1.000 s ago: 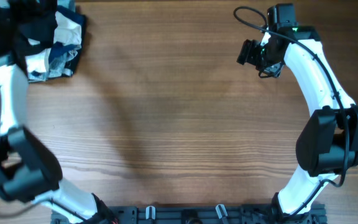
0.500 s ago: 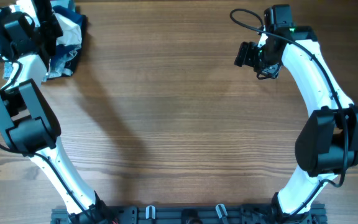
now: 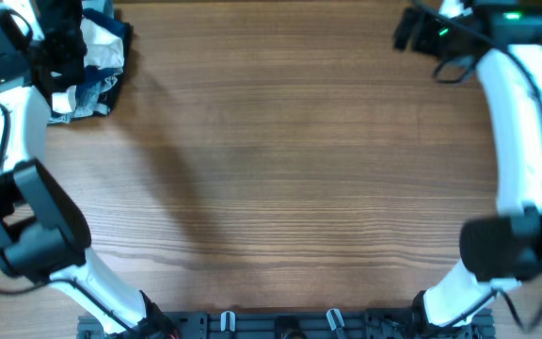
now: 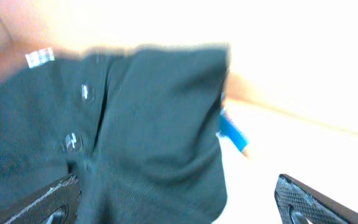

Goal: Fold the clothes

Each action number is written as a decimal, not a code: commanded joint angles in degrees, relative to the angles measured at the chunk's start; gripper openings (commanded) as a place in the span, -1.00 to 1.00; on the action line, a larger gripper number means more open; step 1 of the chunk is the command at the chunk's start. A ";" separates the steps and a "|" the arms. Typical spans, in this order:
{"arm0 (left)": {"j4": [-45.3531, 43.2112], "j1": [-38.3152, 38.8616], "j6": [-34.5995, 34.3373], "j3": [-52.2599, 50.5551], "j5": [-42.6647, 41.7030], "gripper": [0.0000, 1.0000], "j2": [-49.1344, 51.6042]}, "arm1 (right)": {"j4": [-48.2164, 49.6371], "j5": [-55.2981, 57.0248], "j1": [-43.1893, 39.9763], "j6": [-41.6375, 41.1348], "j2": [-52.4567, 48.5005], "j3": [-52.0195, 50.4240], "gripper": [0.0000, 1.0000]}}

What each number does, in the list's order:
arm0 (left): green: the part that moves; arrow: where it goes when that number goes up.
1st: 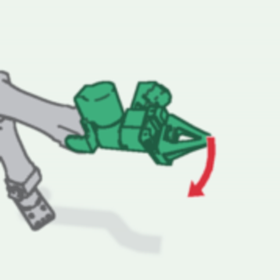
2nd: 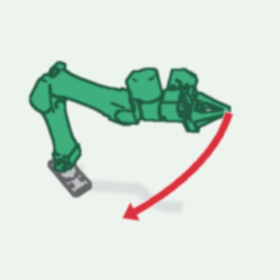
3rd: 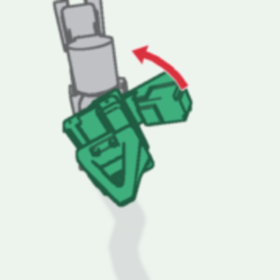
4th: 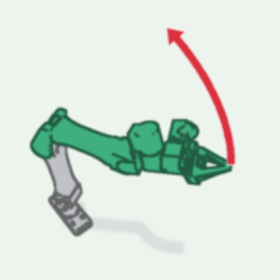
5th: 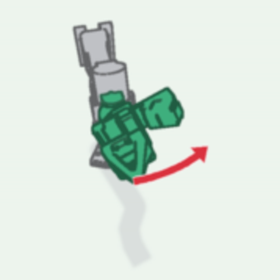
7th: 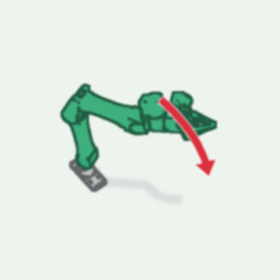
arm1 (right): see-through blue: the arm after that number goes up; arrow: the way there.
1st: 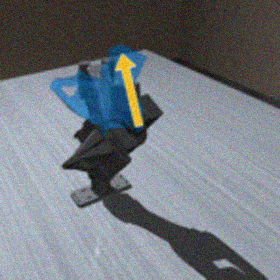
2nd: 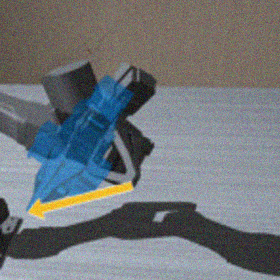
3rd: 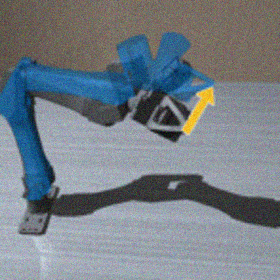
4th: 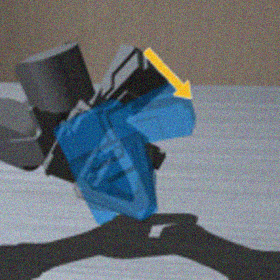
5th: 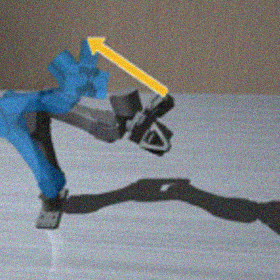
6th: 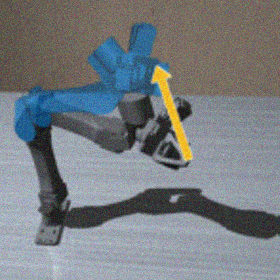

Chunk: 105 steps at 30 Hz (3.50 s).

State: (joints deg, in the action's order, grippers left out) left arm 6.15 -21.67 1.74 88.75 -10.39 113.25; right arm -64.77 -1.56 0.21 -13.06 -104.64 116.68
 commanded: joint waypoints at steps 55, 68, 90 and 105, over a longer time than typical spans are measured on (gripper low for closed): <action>5.51 -0.31 -1.09 -0.24 -2.21 0.99 -3.85 | 65.59 -8.37 -0.83 5.18 103.78 -116.39 1.00; 5.51 -0.31 -1.07 -0.24 -2.21 1.00 -3.85 | 65.57 -8.37 -0.83 5.18 103.67 -116.39 0.99; 8.52 2.64 3.87 -0.24 6.47 1.00 -23.89 | 65.57 -8.37 -0.83 5.18 103.67 -116.39 0.99; 28.46 6.47 -1.16 -22.23 5.77 0.99 -61.94 | 65.57 -8.37 -0.83 5.16 103.67 -116.39 0.99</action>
State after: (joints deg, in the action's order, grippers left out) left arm 37.23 -15.99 2.22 76.18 -4.12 59.11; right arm 0.71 -9.85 -0.23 -7.51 -1.28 0.36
